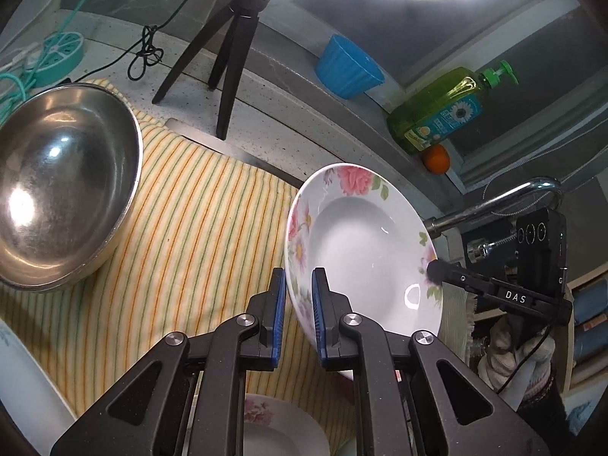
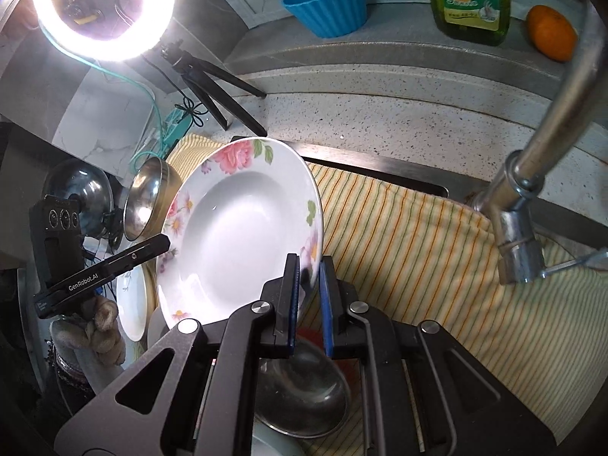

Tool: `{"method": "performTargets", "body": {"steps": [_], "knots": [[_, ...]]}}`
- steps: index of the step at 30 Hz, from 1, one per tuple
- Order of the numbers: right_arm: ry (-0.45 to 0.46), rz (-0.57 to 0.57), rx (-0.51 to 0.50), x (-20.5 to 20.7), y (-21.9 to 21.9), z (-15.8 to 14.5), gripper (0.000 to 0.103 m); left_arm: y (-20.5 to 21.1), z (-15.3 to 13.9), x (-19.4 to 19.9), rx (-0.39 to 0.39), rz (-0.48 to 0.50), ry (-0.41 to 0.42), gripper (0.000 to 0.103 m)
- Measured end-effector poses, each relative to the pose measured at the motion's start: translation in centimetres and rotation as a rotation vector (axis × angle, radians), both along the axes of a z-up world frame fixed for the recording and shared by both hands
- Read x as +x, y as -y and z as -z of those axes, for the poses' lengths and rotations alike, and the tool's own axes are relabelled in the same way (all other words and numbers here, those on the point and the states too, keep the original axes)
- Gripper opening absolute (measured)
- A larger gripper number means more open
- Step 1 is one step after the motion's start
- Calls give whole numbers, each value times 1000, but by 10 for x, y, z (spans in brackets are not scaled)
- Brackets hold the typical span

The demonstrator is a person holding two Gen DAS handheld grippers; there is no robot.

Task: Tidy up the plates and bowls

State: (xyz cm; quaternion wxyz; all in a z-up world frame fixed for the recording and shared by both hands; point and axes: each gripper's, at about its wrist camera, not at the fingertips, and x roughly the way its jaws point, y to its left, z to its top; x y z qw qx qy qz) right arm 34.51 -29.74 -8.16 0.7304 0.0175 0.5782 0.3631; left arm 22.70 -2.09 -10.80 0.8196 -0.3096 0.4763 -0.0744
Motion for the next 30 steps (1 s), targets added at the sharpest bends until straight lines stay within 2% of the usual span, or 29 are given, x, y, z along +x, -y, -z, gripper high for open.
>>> {"method": "performTargets", "body": {"steps": [15,30], "knots": [[43,142,10,-72,21,-32,10,-4,-24,-25,-11,159,51,11],[39,173,33,-154,6,-33,11,-34,-28,-70,-7,202,53,11]]}}
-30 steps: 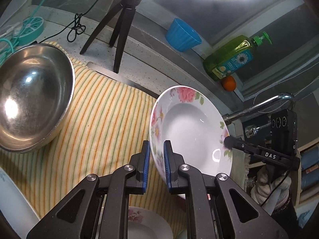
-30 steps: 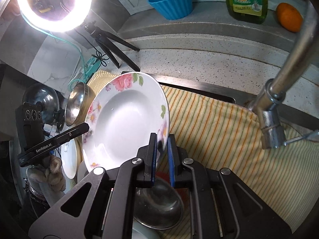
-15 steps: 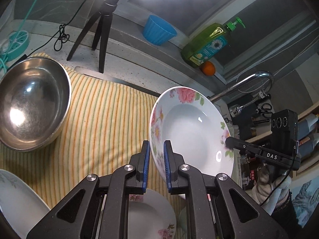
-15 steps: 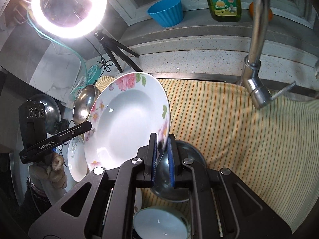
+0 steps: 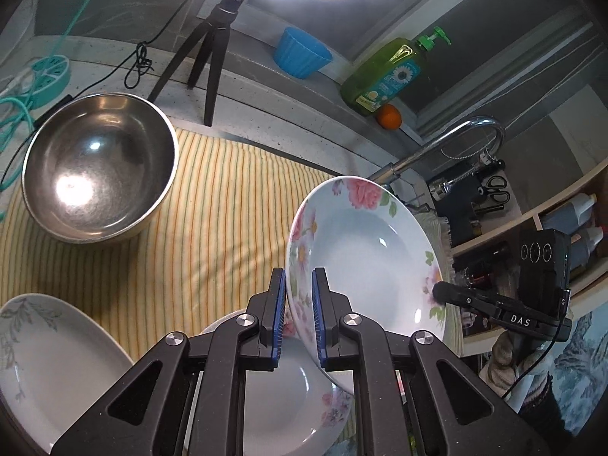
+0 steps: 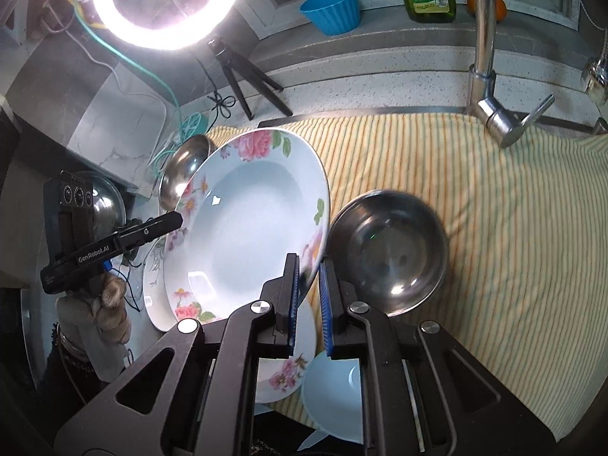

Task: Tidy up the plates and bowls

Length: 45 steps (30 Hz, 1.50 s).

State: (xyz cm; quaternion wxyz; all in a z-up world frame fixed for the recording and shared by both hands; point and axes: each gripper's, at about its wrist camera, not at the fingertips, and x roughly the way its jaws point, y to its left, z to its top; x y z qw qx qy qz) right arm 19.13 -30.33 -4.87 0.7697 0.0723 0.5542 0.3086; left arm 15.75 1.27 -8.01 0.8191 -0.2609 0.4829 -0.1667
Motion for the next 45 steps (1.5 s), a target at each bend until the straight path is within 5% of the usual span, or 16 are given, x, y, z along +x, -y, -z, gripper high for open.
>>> {"method": "performTargets", "body": {"steps": [23,45], "knots": [[-32,44,-33,-98,-38,44,11,-33,43,-54,46,60,-107,11],[-37,82,-151,-118,-41,77,13,-14,67,-58,128,120,-148,11]]}}
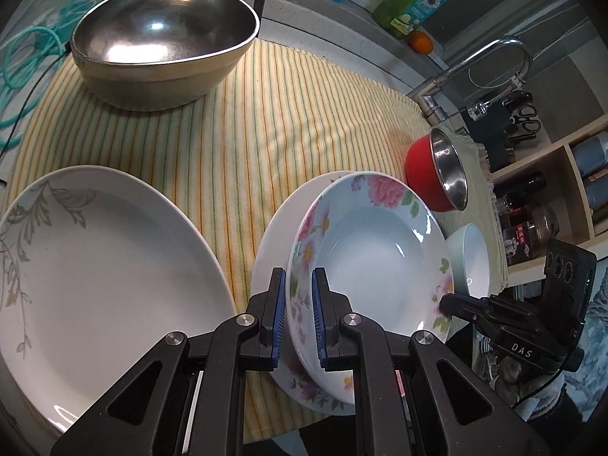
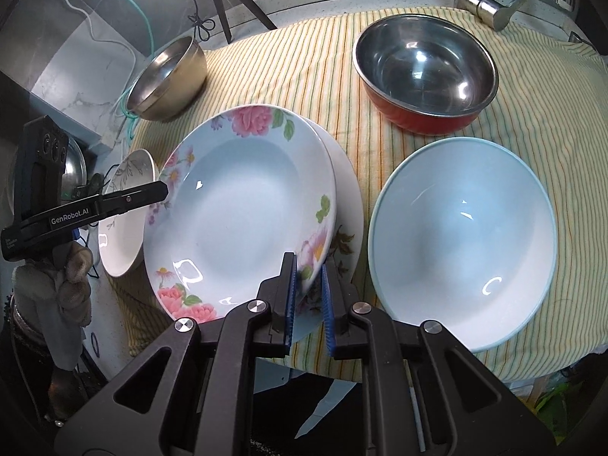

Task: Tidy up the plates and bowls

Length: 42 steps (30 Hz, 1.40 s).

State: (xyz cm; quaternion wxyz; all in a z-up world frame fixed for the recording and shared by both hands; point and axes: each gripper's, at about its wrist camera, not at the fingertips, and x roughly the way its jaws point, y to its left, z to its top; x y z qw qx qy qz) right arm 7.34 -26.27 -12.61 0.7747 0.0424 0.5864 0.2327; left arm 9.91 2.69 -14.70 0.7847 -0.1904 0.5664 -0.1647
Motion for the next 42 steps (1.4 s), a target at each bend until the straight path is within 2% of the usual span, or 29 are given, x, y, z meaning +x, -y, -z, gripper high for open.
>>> {"method": "performTargets", "body": {"steps": [11,27,29,31,32,40,42], "knots": [[-18,-15,-19,-1,-6,8,14,0,3,-4,29,2,-4,11],[10,-21,-60,-1,-14,8,20,3,1,-1,36,6,-12,12],[12,-19,-58,-1,-14,7,27,4,0,-1,41,15,-9,13],[27,-14,-59,-2,-14,4,44,4,0,-1,37,14,-12,14],[34,-16,-55,-2,-15,2,46,4,0,0,35,13,-13,14],[73,-23,-63,-7,-22,-8,48,-7,-10,-4,11,-7,7,14],[77,-17,-55,-9,-21,-10,48,-13,-15,-7,10,-20,23,18]]}}
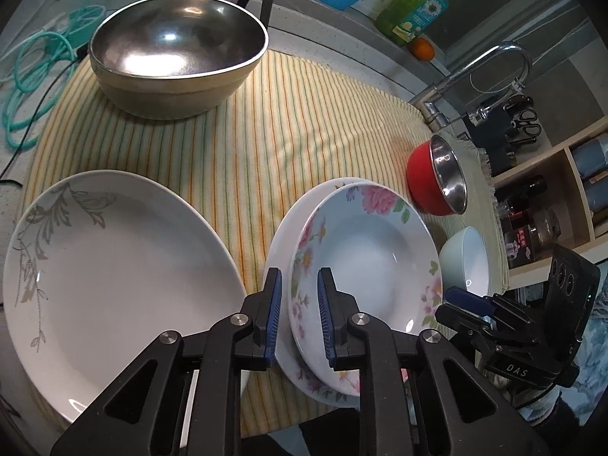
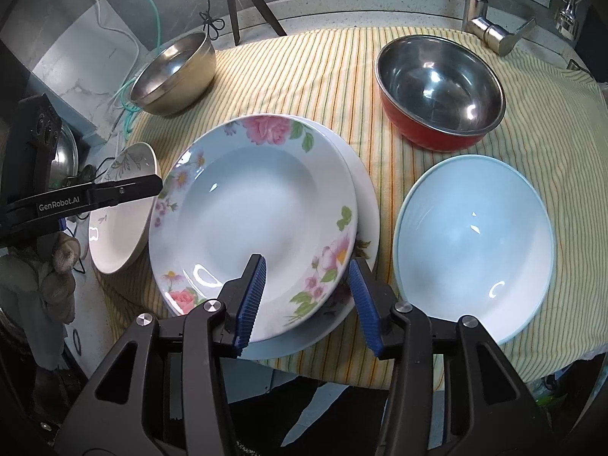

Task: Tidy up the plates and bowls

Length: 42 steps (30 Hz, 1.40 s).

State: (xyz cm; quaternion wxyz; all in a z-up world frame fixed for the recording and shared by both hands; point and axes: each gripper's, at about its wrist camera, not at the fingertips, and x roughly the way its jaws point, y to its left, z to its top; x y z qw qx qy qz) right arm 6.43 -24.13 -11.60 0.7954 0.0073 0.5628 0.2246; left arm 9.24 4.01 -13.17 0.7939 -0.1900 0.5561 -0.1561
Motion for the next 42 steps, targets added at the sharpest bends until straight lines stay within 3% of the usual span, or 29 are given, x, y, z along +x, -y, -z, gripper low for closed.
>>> {"method": "performTargets", "body": {"steps": [6,10,18,25,30,34,38,40,42], "knots": [[19,-9,32,-6,-4,-13,48,-19,-14,-16,-41,-62,34,19],[38,-23,71,-6,-12,-26,48,-36,-20,-33,-31,-123,57,24],[44,-117,162,2,-49,-44,48,-85,-16,-63,-47,-321,63,24],[21,-219,194,18,-92,-43,48,-121,-11,-87,-5,-457,67,24],[-47,-270,220,34,-124,-31,47,-139,-7,-101,51,-528,63,24],[-97,-301,229,43,-146,-21,36,-149,1,-108,58,-561,47,24],[-122,-334,209,49,-168,-10,34,-154,11,-111,41,-575,21,23],[-137,-347,196,52,-176,-4,26,-157,15,-111,20,-583,12,23],[-144,-358,170,54,-184,3,24,-158,17,-110,13,-583,7,21]]}}
